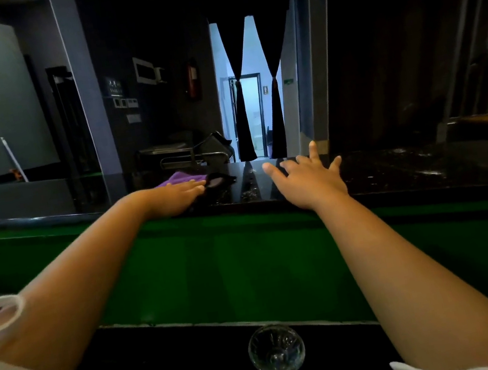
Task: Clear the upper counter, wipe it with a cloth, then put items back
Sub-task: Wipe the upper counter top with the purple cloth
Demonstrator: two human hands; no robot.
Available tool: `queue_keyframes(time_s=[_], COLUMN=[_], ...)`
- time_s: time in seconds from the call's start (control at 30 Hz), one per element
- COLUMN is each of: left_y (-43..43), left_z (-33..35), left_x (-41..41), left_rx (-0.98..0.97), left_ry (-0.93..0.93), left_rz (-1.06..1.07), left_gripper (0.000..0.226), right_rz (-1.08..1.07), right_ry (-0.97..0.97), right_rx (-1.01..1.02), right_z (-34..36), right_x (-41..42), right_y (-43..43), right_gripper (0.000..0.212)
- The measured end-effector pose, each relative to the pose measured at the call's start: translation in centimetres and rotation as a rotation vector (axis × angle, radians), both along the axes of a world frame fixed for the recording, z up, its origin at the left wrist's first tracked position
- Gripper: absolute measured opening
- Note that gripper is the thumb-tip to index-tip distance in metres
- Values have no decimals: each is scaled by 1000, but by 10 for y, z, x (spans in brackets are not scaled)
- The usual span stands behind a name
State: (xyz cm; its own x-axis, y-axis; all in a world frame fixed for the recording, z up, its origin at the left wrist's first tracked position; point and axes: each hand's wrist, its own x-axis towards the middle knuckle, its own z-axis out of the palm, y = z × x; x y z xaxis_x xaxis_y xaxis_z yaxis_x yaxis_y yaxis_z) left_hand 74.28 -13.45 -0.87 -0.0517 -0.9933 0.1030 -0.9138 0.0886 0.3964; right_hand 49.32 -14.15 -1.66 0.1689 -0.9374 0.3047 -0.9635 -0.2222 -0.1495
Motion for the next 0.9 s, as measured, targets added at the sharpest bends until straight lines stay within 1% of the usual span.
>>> queue_keyframes(time_s=[0.03,0.1,0.17,0.23,0.4,0.47,0.5,0.53,0.57,0.63,0.67,0.7,0.73,0.8,0.83,0.9], left_y=[1,-6,-14,-21,10,23,26,27,26,24,25,21,17,8,9,19], left_z=[2,6,11,14,11,6,6,8,8,9,10,10,10,11,11,10], left_x=[6,14,10,-4,-72,-80,-75,-64,-52,-29,-21,-14,-12,-20,-31,-65], left_rx=[-5,-4,92,132,66,87,65,66,74,25,-9,-31,-23,14,22,10], left_ry=[33,50,5,-18,-23,-108,-152,-127,-71,54,60,13,19,-7,-49,-68], left_rz=[46,139,218,248,44,21,-5,-18,-26,12,55,90,122,149,139,60], left_gripper=[35,39,47,51,45,46,46,45,44,35,27,23,26,39,43,44], right_rz=[1,-4,-16,-29,-34,-41,-42,-40,-37,-31,-30,-29,-27,-26,-29,-37], right_ry=[-2,-11,-27,-47,-66,-50,-41,-36,-36,-40,-45,-57,-77,-121,-134,-146], right_rx=[2,8,-1,-15,-35,-53,-59,-61,-60,-64,-72,-83,-96,-112,-117,-131], right_z=[0,0,0,0,0,0,0,0,0,0,-1,-1,-1,0,0,0], right_x=[0,2,3,2,2,1,1,0,0,0,0,1,2,2,2,2], right_y=[-1,-1,-3,-3,0,3,4,5,6,7,7,6,5,4,4,4], right_gripper=[77,76,74,72,72,73,74,75,75,74,73,72,70,65,64,62])
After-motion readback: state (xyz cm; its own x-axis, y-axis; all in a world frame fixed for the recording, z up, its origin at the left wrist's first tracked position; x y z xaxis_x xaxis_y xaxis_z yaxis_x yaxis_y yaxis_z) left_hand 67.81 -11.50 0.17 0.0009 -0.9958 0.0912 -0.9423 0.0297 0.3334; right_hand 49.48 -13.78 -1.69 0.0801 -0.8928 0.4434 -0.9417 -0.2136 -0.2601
